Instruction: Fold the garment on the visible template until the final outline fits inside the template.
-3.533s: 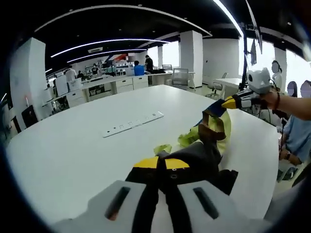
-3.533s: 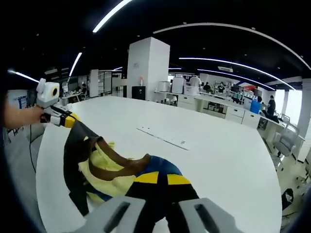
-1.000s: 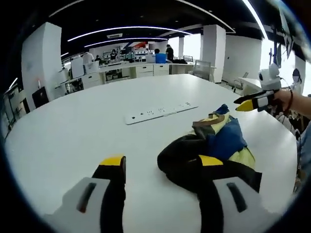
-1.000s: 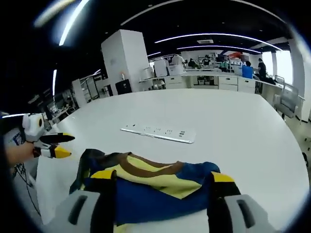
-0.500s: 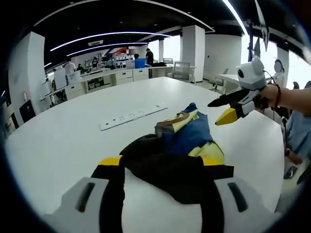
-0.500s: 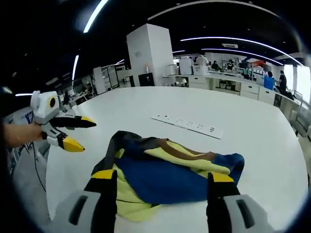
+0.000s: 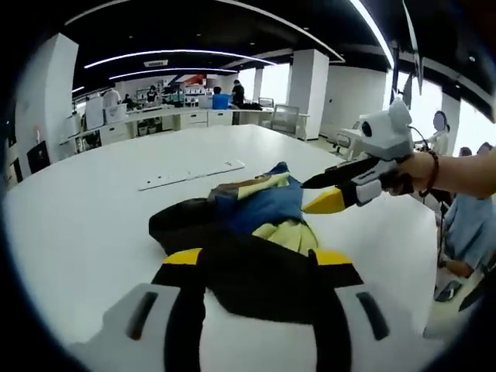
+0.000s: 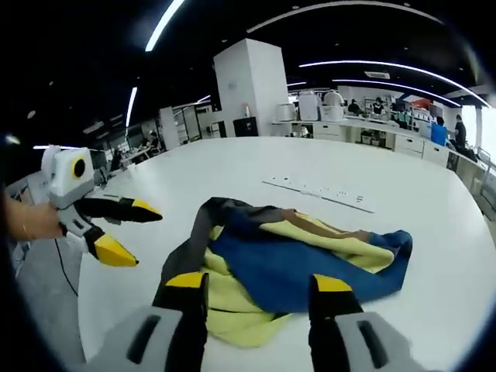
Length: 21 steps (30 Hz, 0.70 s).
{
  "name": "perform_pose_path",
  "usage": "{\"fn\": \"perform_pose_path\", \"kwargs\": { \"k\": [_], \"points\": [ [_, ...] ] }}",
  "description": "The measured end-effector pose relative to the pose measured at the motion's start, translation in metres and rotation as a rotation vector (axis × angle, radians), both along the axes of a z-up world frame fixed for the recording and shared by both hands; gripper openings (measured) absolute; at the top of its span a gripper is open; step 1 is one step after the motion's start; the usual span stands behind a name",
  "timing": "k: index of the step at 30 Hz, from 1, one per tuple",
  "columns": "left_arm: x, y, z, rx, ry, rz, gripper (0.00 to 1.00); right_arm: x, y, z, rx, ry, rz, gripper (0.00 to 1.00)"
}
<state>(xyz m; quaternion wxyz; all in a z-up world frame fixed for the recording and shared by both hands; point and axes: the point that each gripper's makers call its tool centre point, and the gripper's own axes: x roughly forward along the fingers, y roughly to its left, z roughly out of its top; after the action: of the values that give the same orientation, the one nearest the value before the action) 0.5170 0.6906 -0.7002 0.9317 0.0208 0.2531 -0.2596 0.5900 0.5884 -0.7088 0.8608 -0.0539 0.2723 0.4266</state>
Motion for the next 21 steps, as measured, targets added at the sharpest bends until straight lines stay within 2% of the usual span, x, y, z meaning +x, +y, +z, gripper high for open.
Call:
{"fn": "perform_pose_path", "kwargs": {
  "k": [3,8,11,12,21],
  "points": [
    [-0.010,-0.010,-0.011,0.008,0.015,-0.029,0.45,-0.002,0.002,-0.008,-0.029,-0.005,0.012,0.36],
    [-0.023,-0.022,-0.029,0.008,0.055,-0.051,0.42,-0.001,0.004,-0.018,-0.055,-0.007,0.008,0.33],
    [-0.033,-0.029,-0.042,0.029,0.094,-0.096,0.39,-0.002,0.005,-0.021,-0.105,-0.042,0.025,0.29],
    [-0.034,-0.031,-0.045,0.039,0.092,-0.101,0.39,-0.001,0.005,-0.022,-0.132,-0.064,0.031,0.28],
    [-0.044,-0.039,-0.066,0.115,0.114,-0.154,0.36,0.001,0.017,-0.027,-0.167,-0.110,0.056,0.21]
  ]
}}
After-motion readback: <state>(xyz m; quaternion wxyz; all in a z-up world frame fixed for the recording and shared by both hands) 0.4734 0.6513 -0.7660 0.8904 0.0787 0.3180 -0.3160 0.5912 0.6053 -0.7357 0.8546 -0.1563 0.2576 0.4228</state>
